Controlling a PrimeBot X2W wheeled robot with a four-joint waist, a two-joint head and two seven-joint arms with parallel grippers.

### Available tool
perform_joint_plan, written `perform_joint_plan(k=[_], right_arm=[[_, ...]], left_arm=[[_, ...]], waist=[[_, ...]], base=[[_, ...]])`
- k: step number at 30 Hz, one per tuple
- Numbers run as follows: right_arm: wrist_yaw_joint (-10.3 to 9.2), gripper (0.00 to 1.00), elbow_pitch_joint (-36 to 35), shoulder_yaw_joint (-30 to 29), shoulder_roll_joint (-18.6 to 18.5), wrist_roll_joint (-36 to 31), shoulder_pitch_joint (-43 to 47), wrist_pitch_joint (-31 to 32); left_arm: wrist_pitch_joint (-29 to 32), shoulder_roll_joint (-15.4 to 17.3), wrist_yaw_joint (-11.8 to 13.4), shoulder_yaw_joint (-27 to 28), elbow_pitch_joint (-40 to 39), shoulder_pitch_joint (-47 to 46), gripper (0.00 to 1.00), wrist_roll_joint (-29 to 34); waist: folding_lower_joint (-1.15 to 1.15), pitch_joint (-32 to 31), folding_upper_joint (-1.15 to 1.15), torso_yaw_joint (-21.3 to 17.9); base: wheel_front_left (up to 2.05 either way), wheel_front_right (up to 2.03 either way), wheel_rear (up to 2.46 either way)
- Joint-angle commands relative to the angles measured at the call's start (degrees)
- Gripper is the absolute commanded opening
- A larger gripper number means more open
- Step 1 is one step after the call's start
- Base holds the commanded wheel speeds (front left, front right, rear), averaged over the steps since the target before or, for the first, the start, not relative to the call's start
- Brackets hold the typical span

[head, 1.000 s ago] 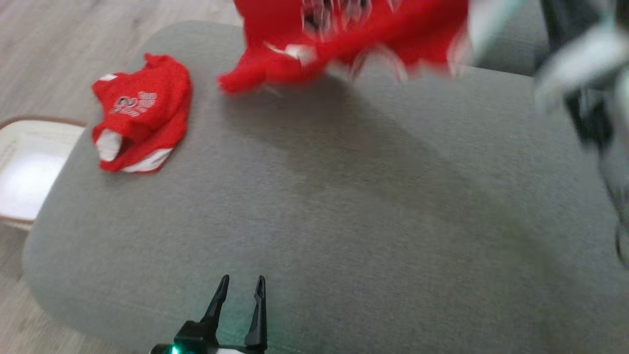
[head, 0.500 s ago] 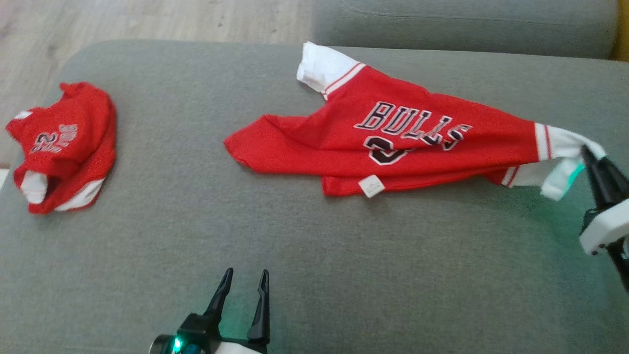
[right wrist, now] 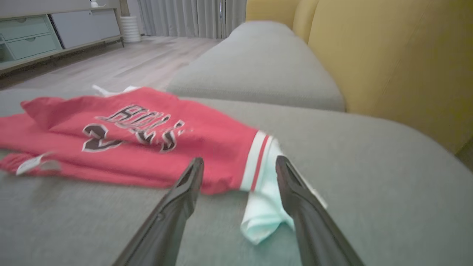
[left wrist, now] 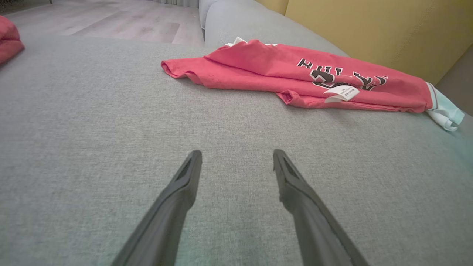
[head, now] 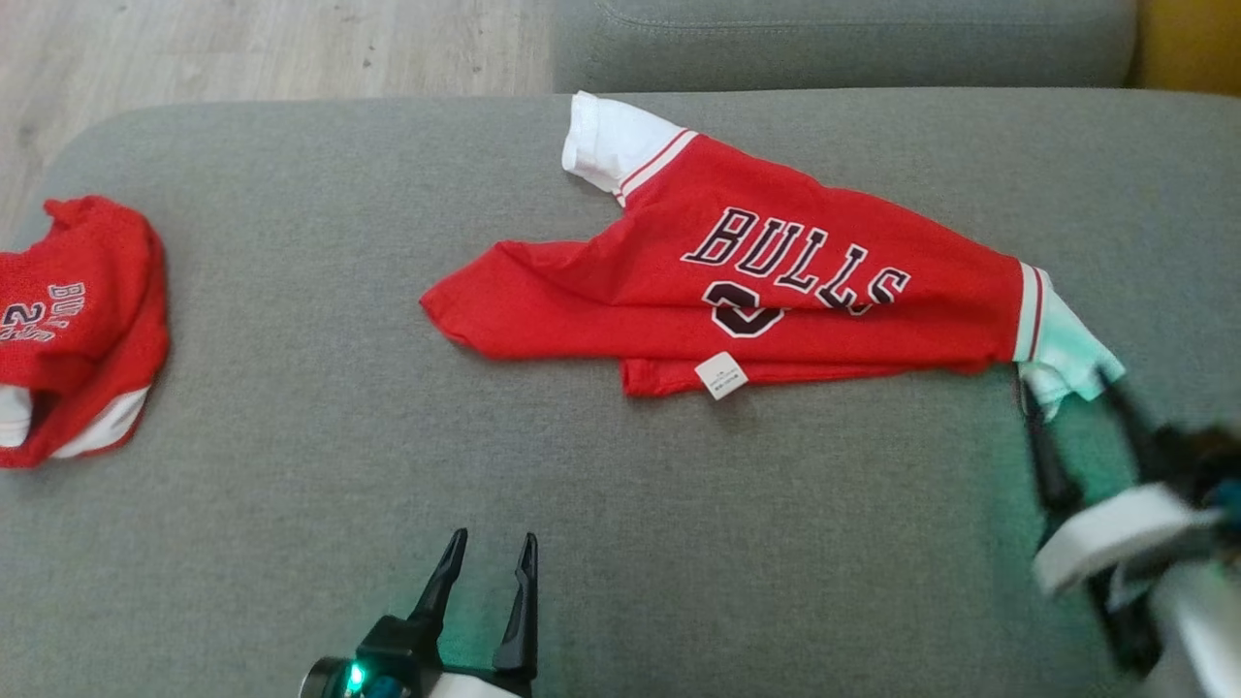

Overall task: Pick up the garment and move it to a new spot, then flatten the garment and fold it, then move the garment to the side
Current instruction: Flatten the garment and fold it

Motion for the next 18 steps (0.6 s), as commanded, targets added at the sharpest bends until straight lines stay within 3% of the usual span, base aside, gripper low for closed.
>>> perform_joint_plan(k=[1, 10, 18], right_arm=[[0.22, 1.0, -1.4, 1.0, 0.4, -0.6, 2.3, -0.4], [0.22, 1.0, -2.5, -1.5, 6.4, -1.9, 6.5, -0.4], [0.22, 1.0, -5.2, -1.9, 8.3, -2.6, 5.5, -0.4]], left_arm=[[-0.6, -0.1, 0.3, 1.2, -1.3, -2.3, 1.0, -0.3], [-0.6, -0.1, 0.9, 0.9, -1.5, -3.7, 1.0, -0.8], [-0.6, -0.1, 1.4, 2.7, -1.9, -9.2, 1.0, -1.8]], waist=[[0.0, 0.2, 0.0, -0.3], [0.0, 1.1, 0.0, -2.2], [0.0, 3.4, 0.0, -4.4]], base=[[0.0, 0.0, 0.0], [0.0, 0.0, 0.0], [0.0, 0.0, 0.0]])
